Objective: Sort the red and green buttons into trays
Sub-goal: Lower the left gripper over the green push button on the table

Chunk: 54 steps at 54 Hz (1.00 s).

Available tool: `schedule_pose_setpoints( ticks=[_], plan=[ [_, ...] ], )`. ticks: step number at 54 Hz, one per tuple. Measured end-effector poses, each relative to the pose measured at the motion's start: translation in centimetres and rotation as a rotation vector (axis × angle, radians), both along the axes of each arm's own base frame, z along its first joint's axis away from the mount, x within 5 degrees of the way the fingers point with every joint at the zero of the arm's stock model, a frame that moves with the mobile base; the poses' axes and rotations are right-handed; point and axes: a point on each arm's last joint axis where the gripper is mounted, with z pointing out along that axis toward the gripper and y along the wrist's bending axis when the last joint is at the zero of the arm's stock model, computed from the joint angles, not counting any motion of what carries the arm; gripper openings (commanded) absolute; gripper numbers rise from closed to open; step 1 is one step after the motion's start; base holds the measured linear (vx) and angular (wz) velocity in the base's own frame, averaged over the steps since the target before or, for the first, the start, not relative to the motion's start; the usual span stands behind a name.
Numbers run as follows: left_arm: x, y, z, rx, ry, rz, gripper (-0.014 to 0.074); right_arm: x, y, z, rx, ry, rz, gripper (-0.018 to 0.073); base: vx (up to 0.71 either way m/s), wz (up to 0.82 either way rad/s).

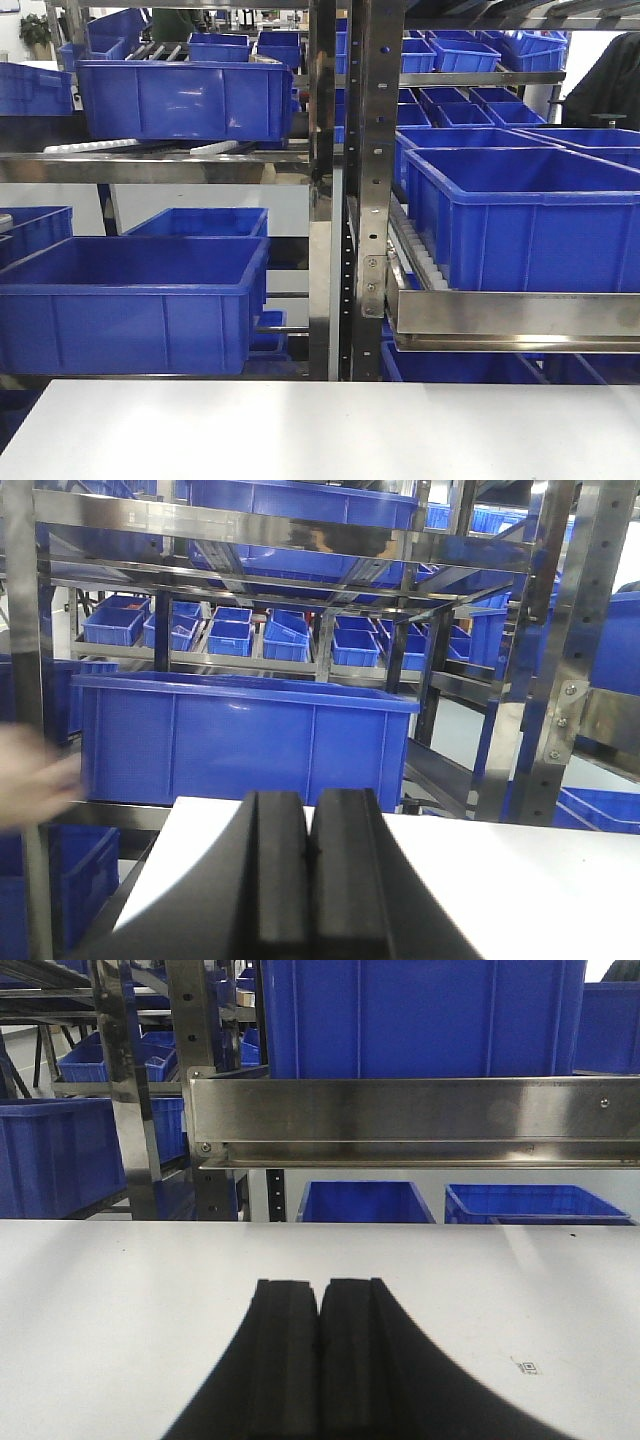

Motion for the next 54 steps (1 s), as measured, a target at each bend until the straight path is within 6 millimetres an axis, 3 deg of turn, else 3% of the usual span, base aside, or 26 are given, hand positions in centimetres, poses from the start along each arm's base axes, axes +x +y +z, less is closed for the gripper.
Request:
schedule_pose_setpoints(
  ticks=[54],
  plan=[
    [-0.02,-0.01,0.26,-0.001,-0.028,-0.001,-0.0006,0.02,0.02,0.34,0.0,-0.037,0.002,-0.0009,0.0,0.0]
  ],
)
